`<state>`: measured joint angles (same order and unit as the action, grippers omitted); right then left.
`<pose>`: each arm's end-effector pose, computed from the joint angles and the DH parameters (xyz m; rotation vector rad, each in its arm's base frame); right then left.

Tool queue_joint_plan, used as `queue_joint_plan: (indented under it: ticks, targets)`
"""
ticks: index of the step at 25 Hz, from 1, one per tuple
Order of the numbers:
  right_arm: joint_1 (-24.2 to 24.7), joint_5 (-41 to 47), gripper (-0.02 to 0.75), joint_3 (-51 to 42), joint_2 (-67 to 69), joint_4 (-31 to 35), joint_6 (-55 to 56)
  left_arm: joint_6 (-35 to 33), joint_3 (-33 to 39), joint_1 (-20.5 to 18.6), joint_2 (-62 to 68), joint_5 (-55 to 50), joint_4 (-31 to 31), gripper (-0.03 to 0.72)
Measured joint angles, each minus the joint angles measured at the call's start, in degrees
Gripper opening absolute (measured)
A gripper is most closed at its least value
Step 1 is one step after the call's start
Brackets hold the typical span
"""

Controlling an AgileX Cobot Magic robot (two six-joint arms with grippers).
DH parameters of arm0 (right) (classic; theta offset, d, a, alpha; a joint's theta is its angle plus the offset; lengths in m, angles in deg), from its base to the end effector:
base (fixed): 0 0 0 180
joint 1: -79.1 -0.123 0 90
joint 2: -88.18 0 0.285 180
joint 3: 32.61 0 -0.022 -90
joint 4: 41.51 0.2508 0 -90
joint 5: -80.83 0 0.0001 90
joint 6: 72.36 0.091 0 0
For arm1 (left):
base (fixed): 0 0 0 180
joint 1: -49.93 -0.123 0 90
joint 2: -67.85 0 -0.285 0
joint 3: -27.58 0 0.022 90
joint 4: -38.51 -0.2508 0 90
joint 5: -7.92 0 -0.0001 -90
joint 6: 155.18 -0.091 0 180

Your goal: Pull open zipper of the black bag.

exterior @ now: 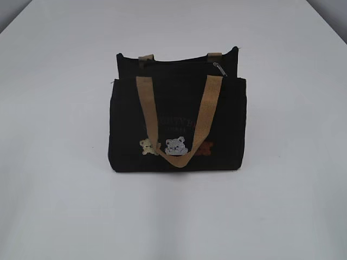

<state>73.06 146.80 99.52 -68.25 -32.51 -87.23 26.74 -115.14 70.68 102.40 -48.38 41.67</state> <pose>0.0292 0.0162 0.2716 -0.4236 2.3486 0.1291 0.0623 -0.0281 0.3276 0.3588 2.2210 -0.2821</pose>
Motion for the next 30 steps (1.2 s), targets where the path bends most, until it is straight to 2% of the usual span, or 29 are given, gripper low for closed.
queue_joint_plan:
  ticks: [5, 10, 23, 26, 30]
  targets:
    - [0.0, -2.1, 0.309, -1.3, -10.0, -0.2, 0.5, 0.2, 7.8, 0.0, -14.8, -2.3, -2.0, 0.236]
    - [0.0, -2.6, 0.309, -1.4, -15.1, -0.5, 0.6, -0.8, 9.7, 0.0, -25.6, -4.3, -2.5, 0.235]
    - [0.0, -2.7, 0.309, -1.5, -16.1, -0.5, 0.6, -1.1, 9.7, -0.2, -26.7, -4.5, -2.8, 0.235]
    - [0.3, -2.8, 0.309, -1.5, -16.1, -0.4, 0.6, -1.1, 9.7, -4.1, -27.0, -4.5, -2.8, 0.235]
    - [1.9, -2.8, 0.309, -1.5, -16.1, -0.4, 0.6, -1.1, 9.7, -14.5, -27.3, -4.5, -3.2, 0.235]
